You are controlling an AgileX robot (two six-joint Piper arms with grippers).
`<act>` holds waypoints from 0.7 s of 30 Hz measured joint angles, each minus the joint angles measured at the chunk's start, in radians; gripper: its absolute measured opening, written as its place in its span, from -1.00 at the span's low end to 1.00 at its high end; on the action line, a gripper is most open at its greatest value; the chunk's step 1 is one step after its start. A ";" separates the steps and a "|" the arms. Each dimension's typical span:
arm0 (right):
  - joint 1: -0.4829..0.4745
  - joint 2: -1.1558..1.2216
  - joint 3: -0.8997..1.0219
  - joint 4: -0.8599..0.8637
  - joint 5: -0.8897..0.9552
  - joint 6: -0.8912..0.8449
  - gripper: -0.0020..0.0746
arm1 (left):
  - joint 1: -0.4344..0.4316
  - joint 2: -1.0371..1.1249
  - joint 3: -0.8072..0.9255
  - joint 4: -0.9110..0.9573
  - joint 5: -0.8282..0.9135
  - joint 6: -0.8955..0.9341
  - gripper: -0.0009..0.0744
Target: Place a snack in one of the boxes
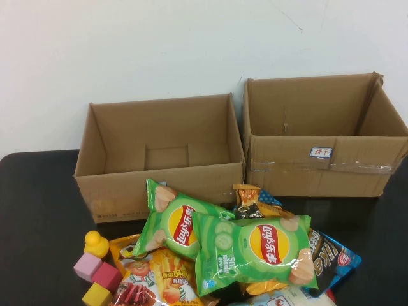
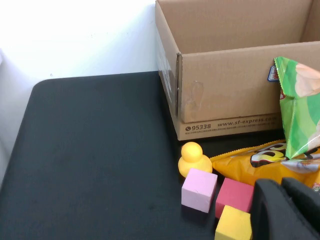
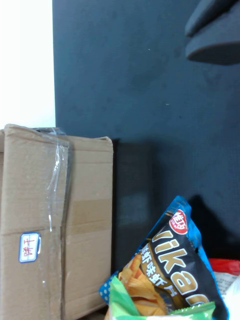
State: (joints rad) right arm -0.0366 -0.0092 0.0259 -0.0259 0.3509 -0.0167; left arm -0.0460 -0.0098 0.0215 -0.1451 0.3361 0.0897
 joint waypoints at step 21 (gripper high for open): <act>0.000 0.000 0.000 0.000 0.000 0.000 -0.95 | 0.000 0.000 0.000 0.002 0.000 0.022 -0.98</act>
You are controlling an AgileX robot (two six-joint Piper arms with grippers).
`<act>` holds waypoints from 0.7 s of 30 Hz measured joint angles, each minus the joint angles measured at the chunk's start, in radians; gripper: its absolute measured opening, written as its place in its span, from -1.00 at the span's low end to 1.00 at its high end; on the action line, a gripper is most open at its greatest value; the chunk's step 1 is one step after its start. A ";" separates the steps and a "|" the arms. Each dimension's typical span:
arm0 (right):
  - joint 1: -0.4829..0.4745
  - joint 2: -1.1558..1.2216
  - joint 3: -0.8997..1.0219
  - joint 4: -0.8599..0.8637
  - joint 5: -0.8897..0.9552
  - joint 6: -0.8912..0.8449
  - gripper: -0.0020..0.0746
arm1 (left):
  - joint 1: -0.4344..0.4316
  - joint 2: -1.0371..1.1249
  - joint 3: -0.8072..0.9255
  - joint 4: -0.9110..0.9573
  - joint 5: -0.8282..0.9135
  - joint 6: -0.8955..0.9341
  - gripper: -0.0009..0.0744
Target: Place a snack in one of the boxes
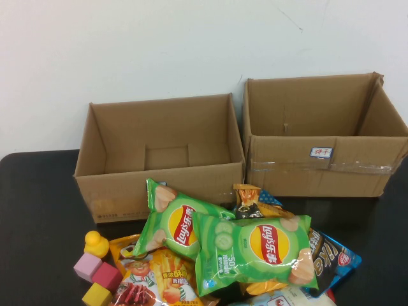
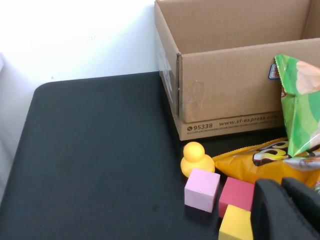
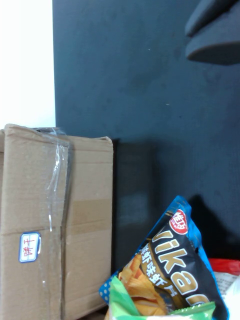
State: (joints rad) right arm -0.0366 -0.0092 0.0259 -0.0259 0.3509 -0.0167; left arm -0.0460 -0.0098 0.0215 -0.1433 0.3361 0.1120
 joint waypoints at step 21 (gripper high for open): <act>0.000 0.000 0.000 0.000 -0.010 0.000 -0.95 | 0.000 0.000 0.000 0.006 -0.027 0.015 -0.98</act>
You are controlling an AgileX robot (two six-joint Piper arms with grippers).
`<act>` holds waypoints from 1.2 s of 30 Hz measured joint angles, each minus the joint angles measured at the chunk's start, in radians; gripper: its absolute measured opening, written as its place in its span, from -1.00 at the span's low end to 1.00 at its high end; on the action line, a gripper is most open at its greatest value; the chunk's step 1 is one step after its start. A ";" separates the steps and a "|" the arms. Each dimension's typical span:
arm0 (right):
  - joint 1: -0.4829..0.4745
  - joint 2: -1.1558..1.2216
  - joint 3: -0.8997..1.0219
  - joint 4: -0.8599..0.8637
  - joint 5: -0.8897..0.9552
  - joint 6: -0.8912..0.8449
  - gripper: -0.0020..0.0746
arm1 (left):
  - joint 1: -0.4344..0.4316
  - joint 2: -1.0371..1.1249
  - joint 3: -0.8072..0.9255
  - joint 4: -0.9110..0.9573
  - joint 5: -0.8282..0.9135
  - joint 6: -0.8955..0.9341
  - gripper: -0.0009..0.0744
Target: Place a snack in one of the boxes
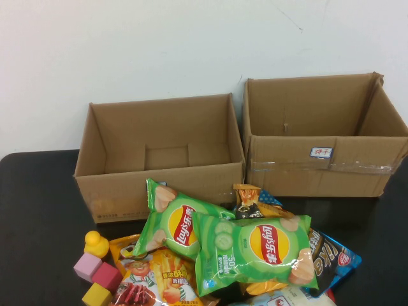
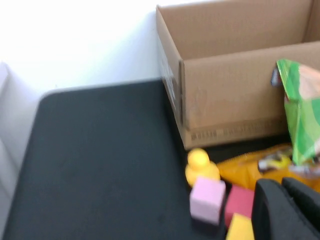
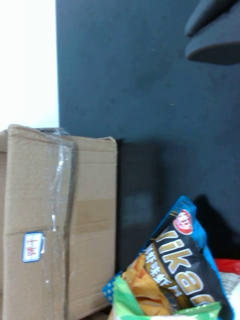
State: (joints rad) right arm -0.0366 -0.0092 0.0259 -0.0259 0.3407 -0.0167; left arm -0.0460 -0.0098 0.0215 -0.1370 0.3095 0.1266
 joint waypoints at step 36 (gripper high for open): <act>0.000 0.031 -0.284 0.001 -0.313 0.017 -0.95 | 0.000 0.035 -0.330 0.013 -0.076 -0.150 -0.98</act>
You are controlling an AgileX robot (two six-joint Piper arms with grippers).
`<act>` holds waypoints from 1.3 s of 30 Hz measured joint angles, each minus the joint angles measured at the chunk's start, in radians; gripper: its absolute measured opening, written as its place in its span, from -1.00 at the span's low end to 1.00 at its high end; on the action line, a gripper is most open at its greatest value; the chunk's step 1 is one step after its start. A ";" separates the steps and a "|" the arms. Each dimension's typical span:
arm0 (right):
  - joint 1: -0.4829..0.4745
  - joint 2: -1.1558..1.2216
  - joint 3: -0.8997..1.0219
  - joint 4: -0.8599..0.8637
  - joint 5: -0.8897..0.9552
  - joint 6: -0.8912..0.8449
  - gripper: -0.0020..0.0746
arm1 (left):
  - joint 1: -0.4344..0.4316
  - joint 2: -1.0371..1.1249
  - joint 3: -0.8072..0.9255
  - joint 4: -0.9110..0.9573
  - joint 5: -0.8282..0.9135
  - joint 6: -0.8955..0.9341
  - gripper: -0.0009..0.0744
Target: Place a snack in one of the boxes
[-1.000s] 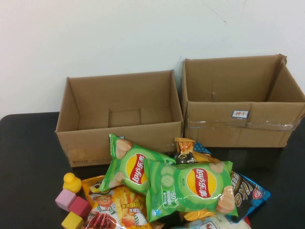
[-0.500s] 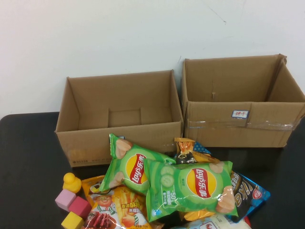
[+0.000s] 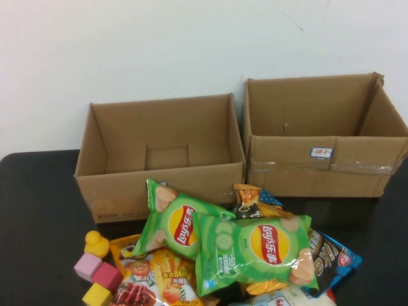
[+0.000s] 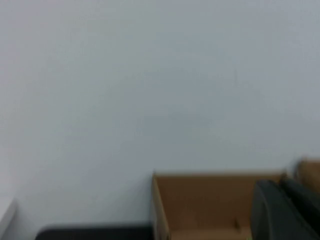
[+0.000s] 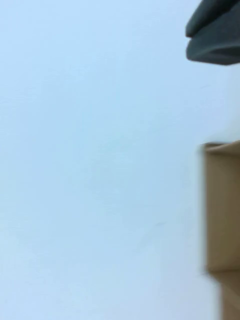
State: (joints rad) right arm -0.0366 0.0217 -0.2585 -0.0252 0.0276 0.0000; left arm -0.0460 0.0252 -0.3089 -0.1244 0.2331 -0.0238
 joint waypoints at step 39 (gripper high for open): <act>0.641 1.494 -0.589 0.420 0.431 -0.961 0.45 | 0.000 0.579 -0.066 -0.148 0.328 0.146 -0.98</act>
State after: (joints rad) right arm 0.6049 1.5162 -0.8475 0.3950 0.4586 -0.9615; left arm -0.0460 0.6039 -0.3749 -0.2719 0.5610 0.1223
